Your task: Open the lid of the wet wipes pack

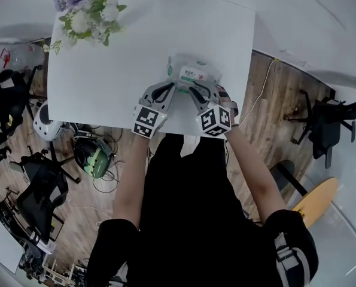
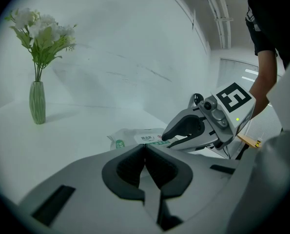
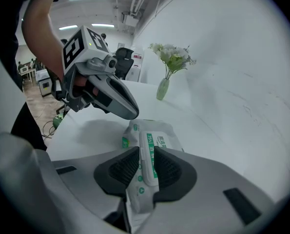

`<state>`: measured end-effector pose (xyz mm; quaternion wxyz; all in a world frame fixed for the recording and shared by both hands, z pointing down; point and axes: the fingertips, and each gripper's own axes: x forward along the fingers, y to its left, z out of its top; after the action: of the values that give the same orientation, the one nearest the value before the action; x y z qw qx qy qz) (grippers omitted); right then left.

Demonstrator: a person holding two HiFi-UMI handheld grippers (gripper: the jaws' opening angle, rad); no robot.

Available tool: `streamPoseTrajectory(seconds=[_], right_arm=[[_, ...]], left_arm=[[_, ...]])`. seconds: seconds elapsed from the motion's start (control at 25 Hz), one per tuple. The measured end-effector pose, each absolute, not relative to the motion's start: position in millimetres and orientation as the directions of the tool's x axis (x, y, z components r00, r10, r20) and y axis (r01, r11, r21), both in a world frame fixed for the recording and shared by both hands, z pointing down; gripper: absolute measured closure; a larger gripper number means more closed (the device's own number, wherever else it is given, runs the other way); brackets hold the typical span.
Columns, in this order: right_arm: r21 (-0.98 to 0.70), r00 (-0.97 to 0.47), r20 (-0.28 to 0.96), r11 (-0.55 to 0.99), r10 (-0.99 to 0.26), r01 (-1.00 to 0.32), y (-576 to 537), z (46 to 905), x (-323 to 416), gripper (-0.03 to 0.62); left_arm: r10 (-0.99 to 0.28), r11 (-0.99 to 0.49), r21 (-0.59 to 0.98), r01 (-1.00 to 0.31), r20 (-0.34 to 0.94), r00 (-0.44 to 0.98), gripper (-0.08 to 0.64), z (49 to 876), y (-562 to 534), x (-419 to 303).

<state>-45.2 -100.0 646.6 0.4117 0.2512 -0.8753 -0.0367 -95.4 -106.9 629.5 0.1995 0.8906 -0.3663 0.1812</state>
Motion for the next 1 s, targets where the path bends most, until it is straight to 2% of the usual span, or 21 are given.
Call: streamPoseTrajectory(seconds=[0.64, 0.88, 1.0], right_arm=[[0.293, -0.509, 0.725, 0.876, -0.464, -0.382, -107.2, 653.3, -47.2, 0.472], [0.377, -0.49, 0.739, 0.886, -0.463, -0.269, -104.4, 656.1, -50.8, 0.497], [0.375, -0.491, 0.74, 0.888, -0.46, -0.266, -104.1, 657.0, -50.9, 0.502]], left_arm=[[-0.545, -0.636, 0.275, -0.721, 0.501, 0.672, 0.537, 654.2, -113.7, -88.8], [-0.551, -0.625, 0.28, -0.729, 0.502, 0.666, 0.537, 659.4, -114.8, -88.8], [-0.565, -0.637, 0.24, -0.733, 0.502, 0.655, 0.537, 659.0, -114.4, -87.8]])
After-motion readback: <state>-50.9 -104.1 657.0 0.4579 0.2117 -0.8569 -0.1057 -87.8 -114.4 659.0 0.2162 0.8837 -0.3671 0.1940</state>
